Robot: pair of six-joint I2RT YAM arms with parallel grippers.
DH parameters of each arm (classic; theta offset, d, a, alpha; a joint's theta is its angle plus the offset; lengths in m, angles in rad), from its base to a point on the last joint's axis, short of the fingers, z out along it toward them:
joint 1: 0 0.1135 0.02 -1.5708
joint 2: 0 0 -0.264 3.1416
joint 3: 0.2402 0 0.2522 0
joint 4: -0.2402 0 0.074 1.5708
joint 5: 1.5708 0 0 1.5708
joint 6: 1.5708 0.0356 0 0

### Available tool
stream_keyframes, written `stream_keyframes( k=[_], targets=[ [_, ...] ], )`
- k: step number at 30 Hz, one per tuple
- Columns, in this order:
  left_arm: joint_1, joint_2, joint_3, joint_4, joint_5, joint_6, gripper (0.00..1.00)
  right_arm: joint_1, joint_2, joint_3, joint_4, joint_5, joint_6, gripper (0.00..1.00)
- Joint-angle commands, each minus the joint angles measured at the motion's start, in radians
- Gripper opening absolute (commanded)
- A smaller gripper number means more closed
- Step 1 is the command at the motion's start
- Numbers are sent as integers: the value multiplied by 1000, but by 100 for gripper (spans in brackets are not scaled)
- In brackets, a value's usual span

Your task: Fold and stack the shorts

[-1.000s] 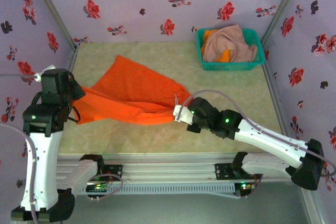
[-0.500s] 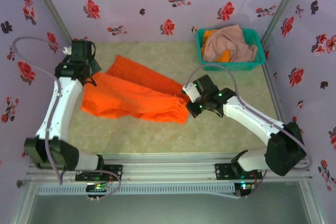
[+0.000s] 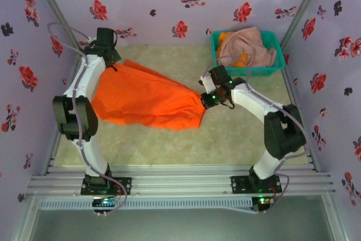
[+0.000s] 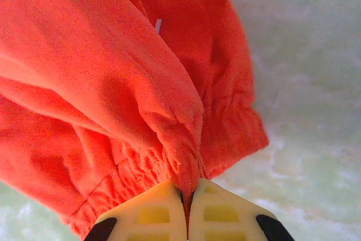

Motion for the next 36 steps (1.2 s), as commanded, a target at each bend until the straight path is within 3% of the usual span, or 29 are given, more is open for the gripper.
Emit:
stream_keyframes(
  k=[1,3,5,9,13,18,22,36],
  targets=[
    [18,90,99,28,4,-22,0,-37,93,119,-87,54,51,2],
    [23,149,155,27,33,-25,0,-52,137,182,-131,105,74,18],
    [30,202,226,14,77,-24,19,-59,164,237,-176,154,99,33],
    [47,198,359,-42,168,-7,65,-58,118,278,-208,197,169,56],
    [36,23,231,-7,227,-1,99,-20,-34,200,-120,154,268,73],
    [12,-212,-169,175,354,-64,99,111,-96,118,107,-18,433,89],
    [-29,-303,-425,306,392,-100,99,139,-19,93,253,-135,615,91],
    [-85,-287,-884,603,328,-149,99,30,193,33,133,-8,544,91]
  ],
)
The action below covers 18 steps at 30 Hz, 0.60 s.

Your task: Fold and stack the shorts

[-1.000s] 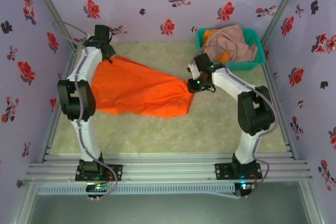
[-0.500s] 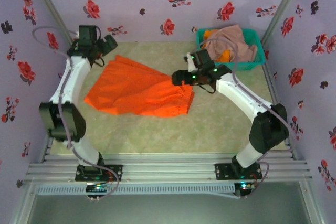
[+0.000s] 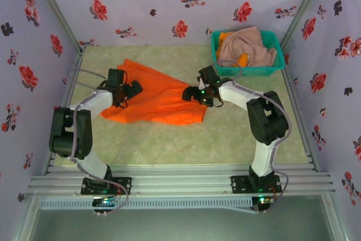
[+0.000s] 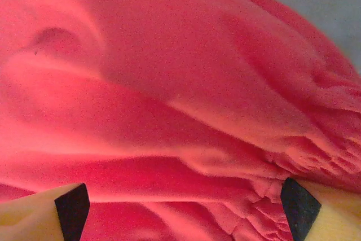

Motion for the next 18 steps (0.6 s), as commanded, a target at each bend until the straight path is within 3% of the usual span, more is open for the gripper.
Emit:
stream_keyframes(
  k=[1,5,11,18],
  targets=[
    [-7,-6,-70,113,-52,-28,99,-19,21,9,-76,54,-53,91],
    [-7,-29,-159,114,-90,-10,99,-38,76,57,-145,87,-128,91],
    [-46,-188,-335,121,-125,-84,99,-48,95,134,-191,133,-264,91],
    [-178,-411,-519,76,-169,-238,99,-49,-165,17,-66,189,-282,93]
  ],
)
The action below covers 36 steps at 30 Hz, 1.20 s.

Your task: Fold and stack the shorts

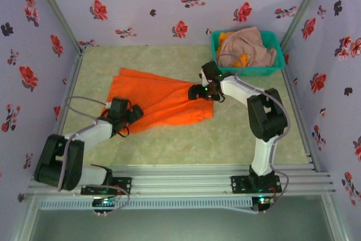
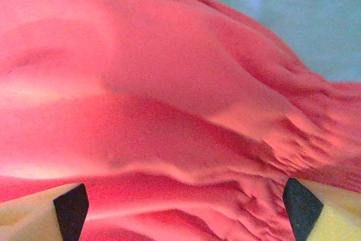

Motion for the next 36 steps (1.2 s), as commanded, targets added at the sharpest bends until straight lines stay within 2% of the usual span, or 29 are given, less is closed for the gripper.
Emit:
stream_keyframes(
  k=[1,5,9,14,19,26,36],
  targets=[
    [-35,-108,-61,-81,-38,-98,99,-9,-221,-115,87,89,-20,98],
    [-32,-286,-30,-142,-43,-7,99,-50,-380,-282,172,130,68,99],
    [-23,-410,45,-156,-18,96,99,-158,-420,-371,223,-6,147,99],
    [-18,-419,132,-194,53,194,99,-185,-315,-324,139,-148,154,99],
    [-19,-424,114,-135,128,208,100,-179,-197,-300,163,-197,188,95],
    [-17,-442,92,-130,135,206,99,-134,-80,-239,187,-203,225,79],
    [-11,-456,74,-135,131,207,99,-98,35,-165,150,-155,233,66]
  ],
)
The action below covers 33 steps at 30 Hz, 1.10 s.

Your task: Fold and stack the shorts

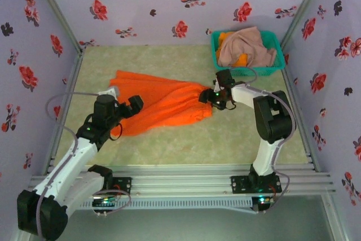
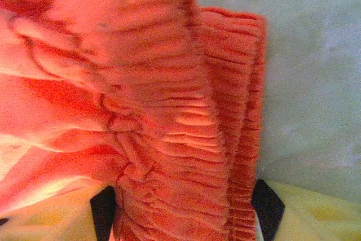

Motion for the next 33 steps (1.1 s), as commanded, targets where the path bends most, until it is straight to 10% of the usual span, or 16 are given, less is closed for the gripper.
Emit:
stream_keyframes(
  k=[1,11,33],
  targets=[
    [11,-15,-24,6,12,32,99,16,52,35,-12,21,3,62],
    [44,-54,22,-16,13,43,99,41,17,71,-107,169,-104,2],
    [56,-72,-10,155,219,11,99,43,-237,529,-949,975,-530,0]
  ],
)
